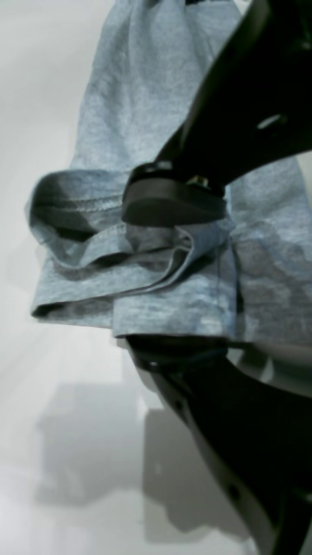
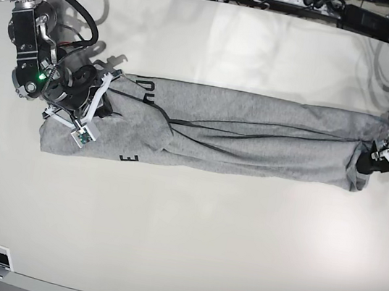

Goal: Layout the t-shirt on the table in an organized manner, then fold the t-shirt properly

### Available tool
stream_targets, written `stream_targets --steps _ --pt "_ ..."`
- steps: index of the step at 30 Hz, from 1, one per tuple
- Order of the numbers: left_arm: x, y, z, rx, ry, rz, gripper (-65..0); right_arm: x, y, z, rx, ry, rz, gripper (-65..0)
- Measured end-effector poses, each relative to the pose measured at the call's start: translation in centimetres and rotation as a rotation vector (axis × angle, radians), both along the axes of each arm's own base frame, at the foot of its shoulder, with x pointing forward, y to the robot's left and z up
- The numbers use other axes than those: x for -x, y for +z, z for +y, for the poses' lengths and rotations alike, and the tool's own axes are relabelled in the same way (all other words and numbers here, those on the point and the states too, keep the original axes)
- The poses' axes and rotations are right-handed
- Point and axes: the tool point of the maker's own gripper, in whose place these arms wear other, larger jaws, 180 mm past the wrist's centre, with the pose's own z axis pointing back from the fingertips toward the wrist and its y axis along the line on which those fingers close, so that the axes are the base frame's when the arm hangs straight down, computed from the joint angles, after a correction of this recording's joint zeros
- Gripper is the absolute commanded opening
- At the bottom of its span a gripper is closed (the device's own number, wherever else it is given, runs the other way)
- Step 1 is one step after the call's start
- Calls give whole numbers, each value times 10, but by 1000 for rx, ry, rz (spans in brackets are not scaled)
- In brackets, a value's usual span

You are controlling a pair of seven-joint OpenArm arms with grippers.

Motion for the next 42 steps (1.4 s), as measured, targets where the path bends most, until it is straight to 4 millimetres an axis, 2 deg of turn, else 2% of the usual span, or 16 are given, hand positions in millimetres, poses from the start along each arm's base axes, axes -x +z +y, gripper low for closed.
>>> stream_targets --steps 2,7,11,14,19,22,25,31,36,42 --pt "4 0 -2 29 -2 30 -341 0 0 0 0 0 0 -650" --pt "18 -5 -19 137 -8 107 -650 0 1 2 -13 -4 0 -650" --pt "21 1 -28 223 -18 143 -650 0 2 3 -24 -8 2 -650" --pt "14 17 -27 271 -32 144 -650 0 1 3 -24 -8 2 -650" --pt "-4 53 -2 245 -38 83 -650 0 2 3 -25 -8 2 -650" --pt "-3 59 9 211 -40 84 -650 0 2 3 -25 -9 1 -650" --pt "-1 61 10 209 -48 91 -650 -1 2 5 -28 -8 1 -650" --pt "2 81 -16 394 -107 84 -650 -1 2 5 -28 -6 0 -650" --pt "2 87 -30 363 -195 98 -650 -1 2 5 -29 -5 0 -650" --pt "-13 101 -75 367 -329 30 -650 -1 1 7 -19 1 -2 -650"
